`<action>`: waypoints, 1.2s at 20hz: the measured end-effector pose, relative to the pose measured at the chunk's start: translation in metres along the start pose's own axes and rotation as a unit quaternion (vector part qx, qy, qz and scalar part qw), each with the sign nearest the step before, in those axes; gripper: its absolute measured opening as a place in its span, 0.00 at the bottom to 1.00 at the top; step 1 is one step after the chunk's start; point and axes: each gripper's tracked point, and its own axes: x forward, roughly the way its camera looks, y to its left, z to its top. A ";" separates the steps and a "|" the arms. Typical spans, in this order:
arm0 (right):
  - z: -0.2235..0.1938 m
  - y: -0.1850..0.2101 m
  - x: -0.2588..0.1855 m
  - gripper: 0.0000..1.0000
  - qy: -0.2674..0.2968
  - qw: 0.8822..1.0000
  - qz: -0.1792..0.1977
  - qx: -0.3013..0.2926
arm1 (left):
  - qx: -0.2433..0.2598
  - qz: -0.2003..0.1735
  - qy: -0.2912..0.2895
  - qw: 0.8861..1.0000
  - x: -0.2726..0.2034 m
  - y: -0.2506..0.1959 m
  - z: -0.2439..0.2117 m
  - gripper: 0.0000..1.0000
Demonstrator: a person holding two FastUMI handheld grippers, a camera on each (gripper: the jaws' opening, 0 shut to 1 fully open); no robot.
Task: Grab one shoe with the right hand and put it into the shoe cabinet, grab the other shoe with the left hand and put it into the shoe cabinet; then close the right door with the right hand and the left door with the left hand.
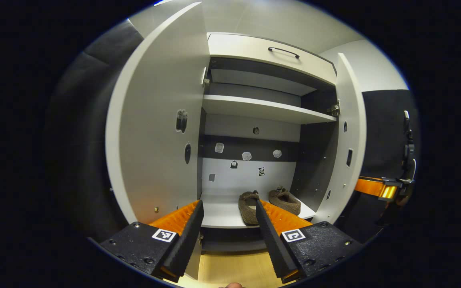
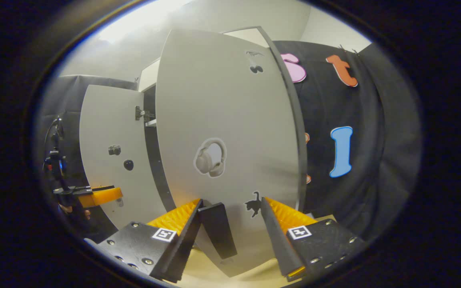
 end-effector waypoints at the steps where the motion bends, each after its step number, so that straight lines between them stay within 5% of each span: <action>1: -0.001 0.002 0.007 0.84 0.000 1.000 -0.001 -0.009 | -0.007 0.000 -0.001 1.000 -0.003 0.001 0.001 0.77; 10: 0.001 0.021 0.055 1.00 -0.023 0.999 0.007 -0.027 | -0.046 0.007 0.005 0.999 -0.066 0.019 0.001 0.83; 14: 0.001 0.026 0.070 0.99 -0.023 0.999 0.002 -0.023 | -0.031 0.040 -0.004 0.999 -0.099 0.049 0.007 0.77; 18: -0.003 0.030 0.084 1.00 -0.020 1.000 -0.005 -0.009 | -0.025 0.082 -0.016 0.996 -0.111 0.088 0.011 0.83; 19: -0.003 0.031 0.087 0.99 -0.021 1.000 -0.009 -0.010 | -0.025 0.090 -0.016 0.996 -0.111 0.097 0.012 0.77; 20: -0.003 0.031 0.089 0.99 -0.022 1.000 -0.013 -0.014 | -0.026 0.096 -0.017 0.995 -0.109 0.107 0.013 0.83; 24: -0.008 0.031 0.091 0.99 -0.030 0.998 -0.037 -0.045 | -0.050 0.093 -0.021 0.994 -0.098 0.125 0.014 0.77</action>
